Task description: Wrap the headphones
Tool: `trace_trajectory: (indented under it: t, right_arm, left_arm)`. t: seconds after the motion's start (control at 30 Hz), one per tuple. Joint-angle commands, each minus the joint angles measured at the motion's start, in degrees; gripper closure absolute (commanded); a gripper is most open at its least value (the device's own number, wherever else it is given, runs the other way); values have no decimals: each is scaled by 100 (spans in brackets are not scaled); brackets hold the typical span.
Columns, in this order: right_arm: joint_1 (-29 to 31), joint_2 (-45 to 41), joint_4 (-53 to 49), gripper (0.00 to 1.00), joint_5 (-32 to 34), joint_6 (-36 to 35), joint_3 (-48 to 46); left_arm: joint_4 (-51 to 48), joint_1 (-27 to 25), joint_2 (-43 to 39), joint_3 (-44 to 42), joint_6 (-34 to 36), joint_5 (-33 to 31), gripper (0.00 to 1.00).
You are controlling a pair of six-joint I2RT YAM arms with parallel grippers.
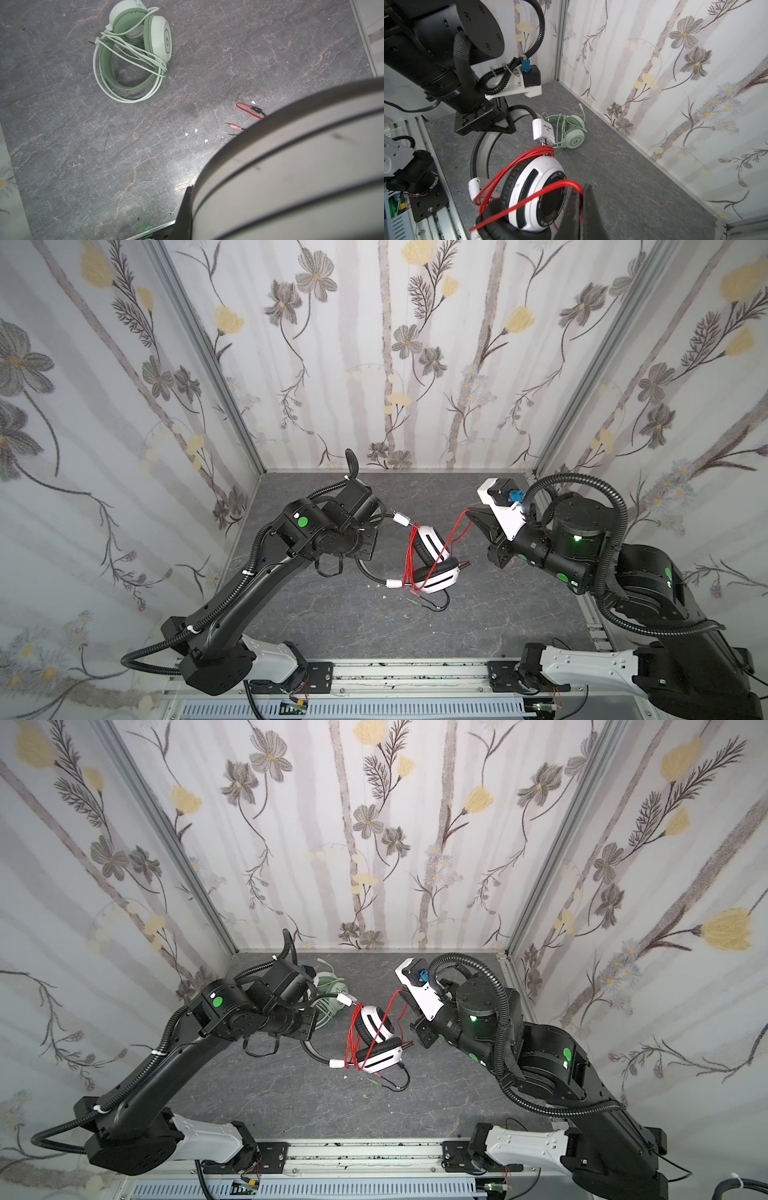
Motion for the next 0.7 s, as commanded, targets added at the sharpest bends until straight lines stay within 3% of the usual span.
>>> trace_trajectory:
  t: [0.0,0.67]
  right_arm:
    - [138,123,399,100,-123,-127,94]
    - [305,949,712,100,118,-318,264]
  left_arm:
    - [50,-15,-10,-5,23,120,100]
    - [101,-360,65,74,-30,209,100]
